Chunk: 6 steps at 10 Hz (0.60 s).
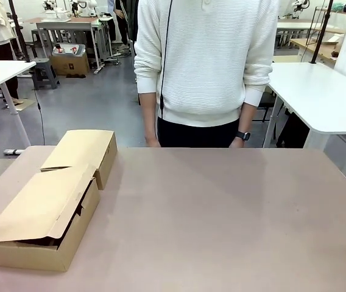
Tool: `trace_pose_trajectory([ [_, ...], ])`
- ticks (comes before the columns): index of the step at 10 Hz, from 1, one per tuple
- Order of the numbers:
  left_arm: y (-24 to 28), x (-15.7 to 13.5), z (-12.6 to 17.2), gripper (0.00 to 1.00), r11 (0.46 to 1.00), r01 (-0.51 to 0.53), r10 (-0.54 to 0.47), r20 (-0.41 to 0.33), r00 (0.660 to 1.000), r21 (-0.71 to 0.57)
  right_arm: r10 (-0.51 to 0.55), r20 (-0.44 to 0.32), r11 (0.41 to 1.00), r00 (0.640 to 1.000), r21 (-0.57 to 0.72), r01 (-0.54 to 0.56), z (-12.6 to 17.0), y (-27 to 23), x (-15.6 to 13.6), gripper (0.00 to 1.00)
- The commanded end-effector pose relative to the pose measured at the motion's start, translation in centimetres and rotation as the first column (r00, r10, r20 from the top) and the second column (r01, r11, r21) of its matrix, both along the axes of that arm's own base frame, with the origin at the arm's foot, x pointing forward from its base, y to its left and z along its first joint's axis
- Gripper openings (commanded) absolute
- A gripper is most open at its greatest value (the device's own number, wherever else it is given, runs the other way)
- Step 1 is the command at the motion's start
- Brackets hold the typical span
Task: Place items inside the box.
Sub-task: Close the lid of the Mailer Box closest to the robot.
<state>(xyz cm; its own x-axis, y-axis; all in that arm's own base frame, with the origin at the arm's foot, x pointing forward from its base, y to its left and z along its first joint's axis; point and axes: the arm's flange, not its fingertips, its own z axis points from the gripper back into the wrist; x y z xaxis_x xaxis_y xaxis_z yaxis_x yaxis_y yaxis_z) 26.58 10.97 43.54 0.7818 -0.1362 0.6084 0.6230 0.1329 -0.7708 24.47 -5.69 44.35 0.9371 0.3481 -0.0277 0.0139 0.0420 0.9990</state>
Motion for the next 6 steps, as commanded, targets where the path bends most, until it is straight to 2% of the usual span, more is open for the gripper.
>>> trace_pose_trajectory([
  [1, 0.25, 0.58, -0.6, 1.0, 0.999, -0.011, 0.007, 0.076, 0.997, 0.05, -0.01, -0.018, 1.0, 1.0, 0.015, 0.011, 0.56, 0.29, 0.15, 1.0],
  [6, 0.25, 0.58, -0.6, 1.0, 0.999, -0.011, 0.007, 0.076, 0.997, 0.05, -0.01, -0.018, 1.0, 1.0, 0.015, 0.011, 0.56, 0.29, 0.15, 1.0],
])
